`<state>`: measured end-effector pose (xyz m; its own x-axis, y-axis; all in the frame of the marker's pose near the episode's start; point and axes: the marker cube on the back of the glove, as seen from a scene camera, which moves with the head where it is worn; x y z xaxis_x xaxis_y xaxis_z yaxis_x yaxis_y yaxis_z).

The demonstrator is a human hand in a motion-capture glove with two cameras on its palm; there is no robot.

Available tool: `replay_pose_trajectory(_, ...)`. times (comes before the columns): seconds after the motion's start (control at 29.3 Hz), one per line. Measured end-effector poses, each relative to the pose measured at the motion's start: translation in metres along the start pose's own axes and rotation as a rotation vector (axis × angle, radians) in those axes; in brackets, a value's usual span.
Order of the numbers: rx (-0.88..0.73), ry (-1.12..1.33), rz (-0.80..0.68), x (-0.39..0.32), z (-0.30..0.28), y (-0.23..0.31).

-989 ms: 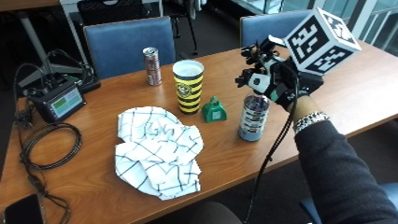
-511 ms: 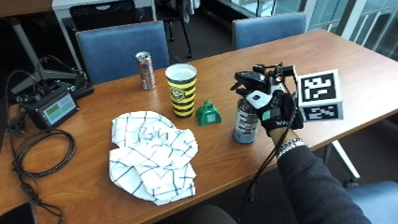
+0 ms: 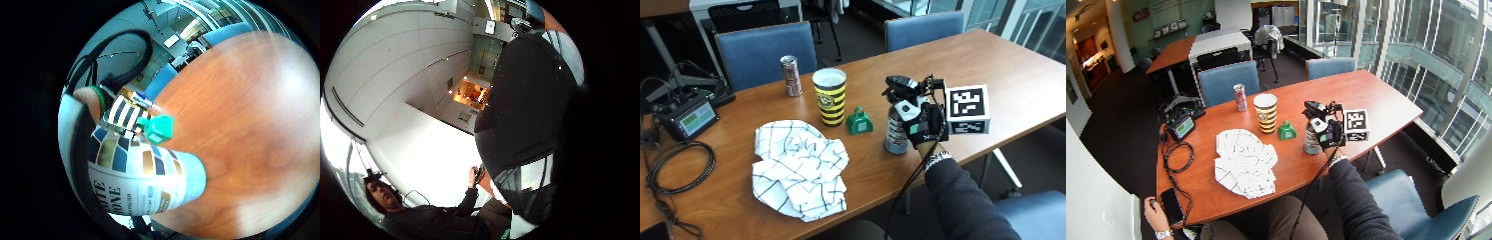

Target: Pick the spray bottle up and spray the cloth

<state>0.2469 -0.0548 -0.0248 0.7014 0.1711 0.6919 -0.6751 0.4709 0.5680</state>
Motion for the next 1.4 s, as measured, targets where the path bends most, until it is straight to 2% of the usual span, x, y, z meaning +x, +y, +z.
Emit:
replay_pose_trajectory(0.27, 0.102, -0.012, -0.148, -0.028, 0.009, -0.017)
replay_pose_trajectory(0.48, 0.129, -0.023, -0.189, -0.034, 0.008, -0.015)
replay_pose_trajectory(0.61, 0.122, -0.029, -0.164, -0.025, 0.007, -0.006)
replay_pose_trajectory(1.02, -0.012, -0.049, -0.032, 0.034, -0.004, 0.03)
replay_pose_trajectory(1.16, -0.05, -0.023, -0.077, 0.019, -0.017, 0.018)
replay_pose_trajectory(1.4, -0.286, 0.101, -0.22, -0.041, -0.009, -0.006)
